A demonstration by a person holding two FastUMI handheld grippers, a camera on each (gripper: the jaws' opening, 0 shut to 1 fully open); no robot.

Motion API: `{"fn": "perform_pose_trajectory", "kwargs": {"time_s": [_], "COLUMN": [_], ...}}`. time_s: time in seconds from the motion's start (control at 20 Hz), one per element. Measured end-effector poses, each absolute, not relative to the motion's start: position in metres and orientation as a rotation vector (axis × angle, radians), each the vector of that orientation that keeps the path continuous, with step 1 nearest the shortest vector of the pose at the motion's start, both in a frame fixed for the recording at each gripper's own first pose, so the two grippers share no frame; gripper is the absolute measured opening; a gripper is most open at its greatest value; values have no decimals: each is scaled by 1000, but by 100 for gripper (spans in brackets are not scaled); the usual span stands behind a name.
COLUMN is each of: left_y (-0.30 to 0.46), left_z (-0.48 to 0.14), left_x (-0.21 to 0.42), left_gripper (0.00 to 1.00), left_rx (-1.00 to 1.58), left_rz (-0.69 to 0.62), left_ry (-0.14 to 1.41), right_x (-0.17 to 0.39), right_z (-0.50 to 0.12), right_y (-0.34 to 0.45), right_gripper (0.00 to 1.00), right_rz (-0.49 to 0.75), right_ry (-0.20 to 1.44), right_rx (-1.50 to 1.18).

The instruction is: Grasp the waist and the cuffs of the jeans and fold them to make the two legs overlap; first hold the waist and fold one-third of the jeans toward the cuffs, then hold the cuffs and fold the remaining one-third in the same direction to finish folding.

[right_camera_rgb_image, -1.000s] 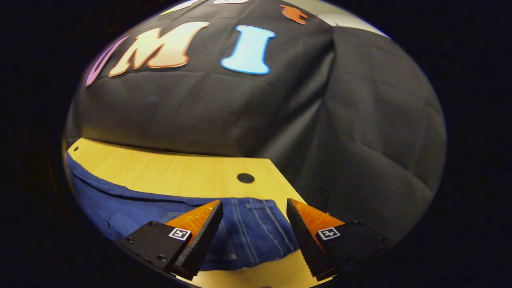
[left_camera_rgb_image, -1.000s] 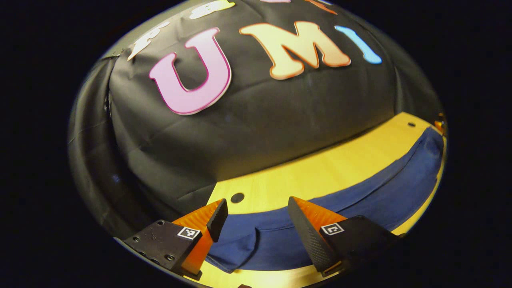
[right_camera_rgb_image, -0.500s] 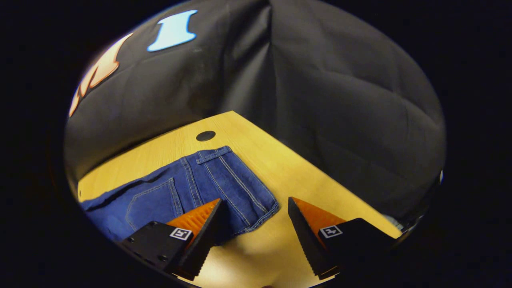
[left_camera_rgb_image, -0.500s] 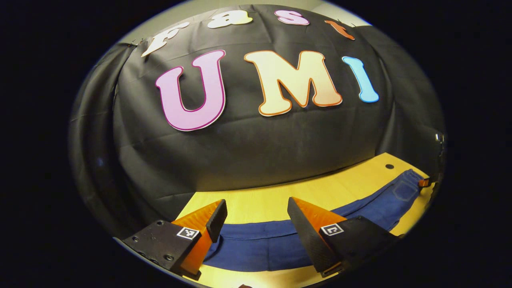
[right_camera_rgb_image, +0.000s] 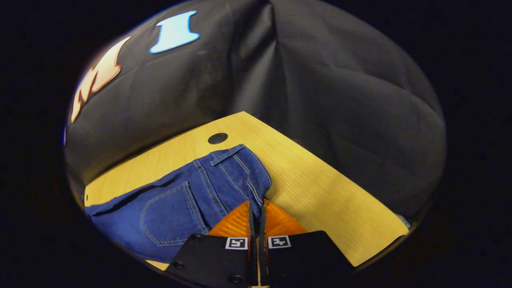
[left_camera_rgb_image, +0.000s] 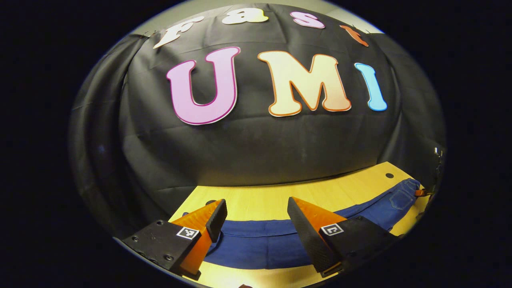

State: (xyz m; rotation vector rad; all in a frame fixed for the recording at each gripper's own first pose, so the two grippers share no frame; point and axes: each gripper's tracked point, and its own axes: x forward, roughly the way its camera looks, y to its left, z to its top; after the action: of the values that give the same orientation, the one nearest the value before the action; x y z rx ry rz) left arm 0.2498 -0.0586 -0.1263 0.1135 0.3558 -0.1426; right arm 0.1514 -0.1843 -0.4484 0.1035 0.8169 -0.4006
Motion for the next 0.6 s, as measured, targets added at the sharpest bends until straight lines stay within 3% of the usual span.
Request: {"fn": "perform_pose_trajectory", "kwargs": {"time_s": [0.2,0.4,0.6], "left_y": [-19,29,73], "left_z": [-122,-122,-119], "left_x": [248,250,253], "left_gripper": [94,95,94], "left_rx": [78,70,62], "left_rz": [-140,-144,-148], "left_ry": [346,349,341], "right_x": [176,143,117], "right_z": [-392,-322,-331], "right_y": [-161,-145,-126], "right_gripper": [4,1,4], "right_rz": [-383,-321,-228], "right_ry": [678,543,469], "right_rx": [113,105,65]}}
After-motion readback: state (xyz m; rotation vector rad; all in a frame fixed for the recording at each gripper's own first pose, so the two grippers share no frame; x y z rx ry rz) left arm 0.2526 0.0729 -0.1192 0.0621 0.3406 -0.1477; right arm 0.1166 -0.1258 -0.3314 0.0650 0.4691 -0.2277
